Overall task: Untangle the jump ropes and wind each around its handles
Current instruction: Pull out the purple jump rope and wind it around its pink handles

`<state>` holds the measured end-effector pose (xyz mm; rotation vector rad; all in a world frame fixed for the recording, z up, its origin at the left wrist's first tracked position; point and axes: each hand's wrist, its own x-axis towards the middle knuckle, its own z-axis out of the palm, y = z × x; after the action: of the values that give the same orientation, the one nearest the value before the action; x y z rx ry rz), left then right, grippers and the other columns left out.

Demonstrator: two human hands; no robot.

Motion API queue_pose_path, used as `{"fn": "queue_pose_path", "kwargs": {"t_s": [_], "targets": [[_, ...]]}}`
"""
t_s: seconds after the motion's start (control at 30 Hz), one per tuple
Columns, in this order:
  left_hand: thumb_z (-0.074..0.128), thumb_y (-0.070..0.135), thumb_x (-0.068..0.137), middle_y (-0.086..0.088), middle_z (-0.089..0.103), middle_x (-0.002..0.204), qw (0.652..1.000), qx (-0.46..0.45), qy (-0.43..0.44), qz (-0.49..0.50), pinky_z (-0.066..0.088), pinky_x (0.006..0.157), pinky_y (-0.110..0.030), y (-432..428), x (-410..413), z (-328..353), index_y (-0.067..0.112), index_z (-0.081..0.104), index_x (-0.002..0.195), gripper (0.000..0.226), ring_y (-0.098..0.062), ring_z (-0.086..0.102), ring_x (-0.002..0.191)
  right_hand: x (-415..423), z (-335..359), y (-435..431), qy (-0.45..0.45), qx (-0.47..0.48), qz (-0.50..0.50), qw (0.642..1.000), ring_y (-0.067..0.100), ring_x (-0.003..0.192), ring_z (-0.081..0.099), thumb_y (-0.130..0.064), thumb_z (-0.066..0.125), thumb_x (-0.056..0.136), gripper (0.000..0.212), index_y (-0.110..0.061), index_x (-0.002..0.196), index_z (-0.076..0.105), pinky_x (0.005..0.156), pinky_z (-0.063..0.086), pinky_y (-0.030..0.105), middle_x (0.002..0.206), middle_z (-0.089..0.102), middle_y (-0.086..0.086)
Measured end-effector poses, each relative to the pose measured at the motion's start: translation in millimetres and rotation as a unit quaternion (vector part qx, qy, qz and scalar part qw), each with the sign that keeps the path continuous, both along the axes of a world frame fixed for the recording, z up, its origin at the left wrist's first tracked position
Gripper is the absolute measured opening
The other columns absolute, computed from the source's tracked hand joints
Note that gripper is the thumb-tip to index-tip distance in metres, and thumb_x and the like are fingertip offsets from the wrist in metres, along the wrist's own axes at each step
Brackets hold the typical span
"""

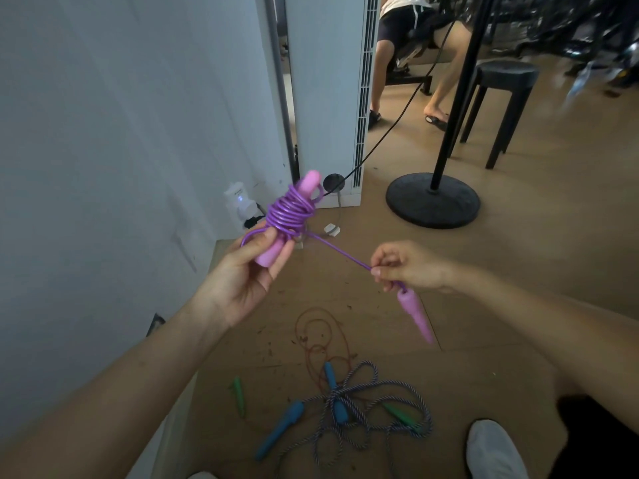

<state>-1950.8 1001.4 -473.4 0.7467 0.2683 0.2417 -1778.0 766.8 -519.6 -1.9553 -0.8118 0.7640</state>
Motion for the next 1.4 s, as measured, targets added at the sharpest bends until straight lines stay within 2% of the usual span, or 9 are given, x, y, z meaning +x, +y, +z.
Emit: {"fn": "queue_pose_path", "kwargs": {"t_s": [0.13, 0.3, 0.4, 0.5, 0.6, 0.87, 0.97, 1.17, 1.4], "targets": [[0.070, 0.002, 0.078, -0.016, 0.073, 0.110, 0.993, 0.040, 0.028, 0.109, 0.060, 0.081, -0.028, 5.0, 5.1, -5.7, -0.005, 0.064, 0.108, 0.031, -0.022, 0.073, 0.101, -15.3, 4.4, 3.4, 0.038, -0.016, 0.033, 0.999, 0.021, 0.072, 0.067, -0.005, 0.063, 0.093, 0.005, -0.005, 0.098, 0.062, 0.069, 0.057, 0.033, 0.083, 0.069, 0.009], [0.084, 0.011, 0.074, -0.011, 0.075, 0.090, 0.901, 0.338, 0.177, 0.206, 0.061, 0.076, -0.031, 8.3, 4.8, -21.3, 0.014, 0.072, 0.092, 0.021, -0.018, 0.075, 0.075, -41.6, 20.0, 10.1, 0.045, -0.008, 0.124, 0.991, 0.020, 0.069, 0.067, 0.002, 0.068, 0.088, 0.017, -0.011, 0.097, 0.061, 0.064, 0.054, 0.027, 0.082, 0.069, 0.008], [0.088, 0.018, 0.061, -0.004, 0.075, 0.076, 0.838, 0.488, 0.196, 0.149, 0.062, 0.078, -0.042, 9.7, 4.6, -26.7, 0.022, 0.076, 0.078, 0.021, -0.025, 0.073, 0.076, -52.0, 31.0, 12.7, 0.029, 0.036, 0.121, 0.992, 0.019, 0.067, 0.066, 0.005, 0.069, 0.085, 0.018, -0.007, 0.097, 0.064, 0.062, 0.053, 0.025, 0.082, 0.067, 0.011], [0.088, 0.011, 0.066, -0.001, 0.074, 0.079, 0.777, 0.597, 0.192, 0.061, 0.060, 0.075, -0.038, 7.0, 2.1, -26.5, 0.020, 0.077, 0.085, 0.024, -0.019, 0.070, 0.078, -53.0, 42.4, 12.2, -0.024, 0.076, 0.088, 0.993, 0.010, 0.066, 0.063, 0.005, 0.070, 0.085, 0.013, -0.003, 0.095, 0.068, 0.060, 0.051, 0.021, 0.079, 0.068, 0.006], [0.088, 0.008, 0.066, 0.003, 0.074, 0.081, 0.753, 0.645, 0.123, -0.036, 0.054, 0.071, -0.031, 6.8, -3.0, -21.9, 0.024, 0.077, 0.086, 0.028, -0.014, 0.069, 0.079, -46.8, 50.1, 9.1, -0.082, 0.099, 0.061, 0.990, 0.006, 0.068, 0.062, 0.000, 0.071, 0.086, 0.008, -0.002, 0.094, 0.071, 0.063, 0.049, 0.017, 0.081, 0.070, 0.009], [0.077, -0.013, 0.073, -0.016, 0.072, 0.094, 0.813, 0.560, 0.024, -0.158, 0.055, 0.077, -0.026, -2.0, -9.8, -11.0, 0.004, 0.074, 0.099, 0.031, -0.016, 0.068, 0.087, -29.8, 49.8, 8.9, -0.141, 0.125, -0.023, 0.982, 0.023, 0.064, 0.065, -0.011, 0.073, 0.088, 0.003, -0.013, 0.090, 0.073, 0.058, 0.059, 0.034, 0.078, 0.070, 0.009], [0.075, -0.010, 0.079, -0.010, 0.075, 0.102, 0.829, 0.522, 0.020, -0.200, 0.055, 0.084, -0.028, -3.7, -9.6, -11.6, 0.004, 0.073, 0.106, 0.030, -0.020, 0.069, 0.097, -29.5, 47.8, 10.4, -0.162, 0.118, -0.033, 0.979, 0.032, 0.066, 0.066, -0.017, 0.074, 0.087, 0.003, -0.016, 0.088, 0.072, 0.058, 0.057, 0.038, 0.076, 0.069, 0.011], [0.079, 0.008, 0.073, -0.008, 0.073, 0.106, 0.889, 0.401, 0.001, -0.220, 0.053, 0.086, -0.028, -2.3, -8.0, -12.4, 0.006, 0.071, 0.114, 0.042, -0.019, 0.068, 0.100, -28.0, 46.3, 11.5, -0.171, 0.086, -0.016, 0.981, 0.004, 0.060, 0.058, -0.015, 0.074, 0.086, 0.009, -0.007, 0.088, 0.070, 0.061, 0.051, 0.021, 0.072, 0.065, 0.000], [0.094, 0.023, 0.063, -0.015, 0.074, 0.105, 0.970, 0.177, -0.015, -0.167, 0.059, 0.086, -0.034, 3.8, -4.3, -14.7, -0.002, 0.068, 0.113, 0.062, -0.024, 0.072, 0.098, -26.5, 39.6, 8.7, -0.092, 0.070, 0.001, 0.993, 0.033, 0.081, 0.070, -0.011, 0.068, 0.090, 0.010, -0.012, 0.100, 0.067, 0.076, 0.056, 0.048, 0.095, 0.071, 0.017]]}}
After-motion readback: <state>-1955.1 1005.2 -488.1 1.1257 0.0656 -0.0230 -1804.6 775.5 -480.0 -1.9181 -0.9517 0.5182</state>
